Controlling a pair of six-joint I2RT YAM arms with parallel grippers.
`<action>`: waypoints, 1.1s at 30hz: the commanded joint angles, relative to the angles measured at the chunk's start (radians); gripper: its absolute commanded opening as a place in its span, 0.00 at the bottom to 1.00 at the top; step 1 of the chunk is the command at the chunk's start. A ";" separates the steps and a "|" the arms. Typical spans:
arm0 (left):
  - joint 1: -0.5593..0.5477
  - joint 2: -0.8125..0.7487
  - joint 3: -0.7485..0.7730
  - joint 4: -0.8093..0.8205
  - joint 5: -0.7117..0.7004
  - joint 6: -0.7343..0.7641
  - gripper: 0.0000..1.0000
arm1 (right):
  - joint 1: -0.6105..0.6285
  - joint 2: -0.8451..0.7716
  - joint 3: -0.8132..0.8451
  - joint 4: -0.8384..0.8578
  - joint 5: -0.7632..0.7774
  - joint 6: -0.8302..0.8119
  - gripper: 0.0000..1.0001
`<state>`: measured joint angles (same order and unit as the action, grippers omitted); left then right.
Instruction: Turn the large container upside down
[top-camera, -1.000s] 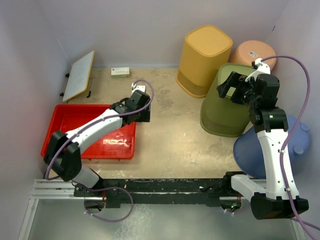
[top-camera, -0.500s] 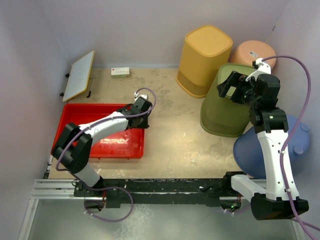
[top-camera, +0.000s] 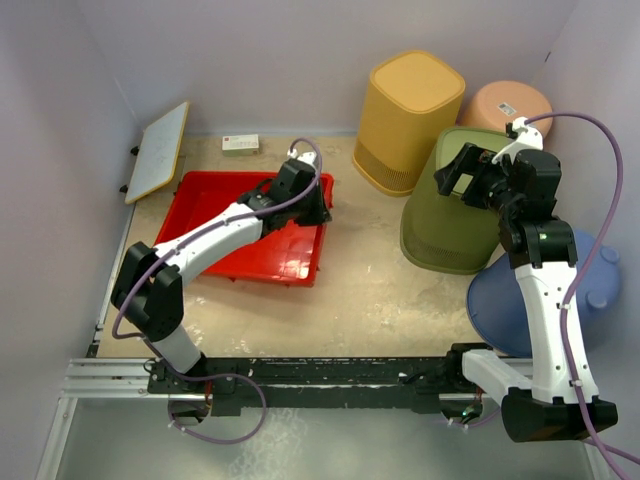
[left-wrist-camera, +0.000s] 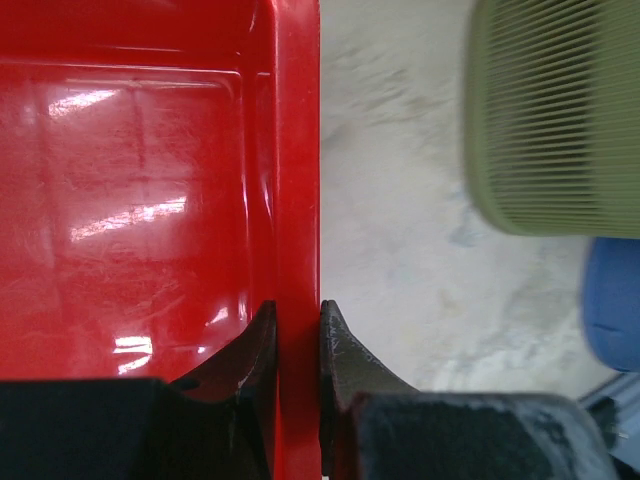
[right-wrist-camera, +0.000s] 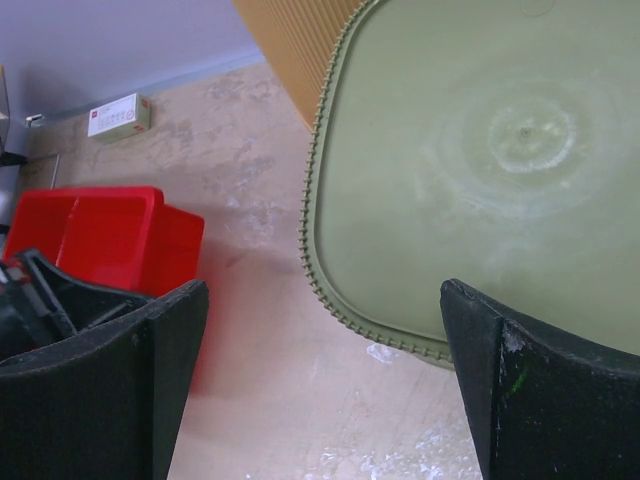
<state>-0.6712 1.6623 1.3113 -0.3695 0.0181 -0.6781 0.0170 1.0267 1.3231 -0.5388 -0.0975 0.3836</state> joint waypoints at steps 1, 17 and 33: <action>-0.009 -0.078 0.160 0.207 0.171 -0.076 0.00 | 0.001 -0.020 0.018 0.028 0.010 0.000 1.00; 0.003 -0.205 0.156 0.742 0.321 -0.344 0.00 | 0.000 -0.028 0.024 0.022 0.019 -0.002 1.00; 0.041 -0.345 -0.194 1.287 0.198 -0.629 0.00 | 0.000 -0.031 0.023 0.026 0.012 -0.002 1.00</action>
<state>-0.6430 1.3689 1.1534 0.6064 0.2626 -1.1812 0.0170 1.0077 1.3231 -0.5400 -0.0948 0.3832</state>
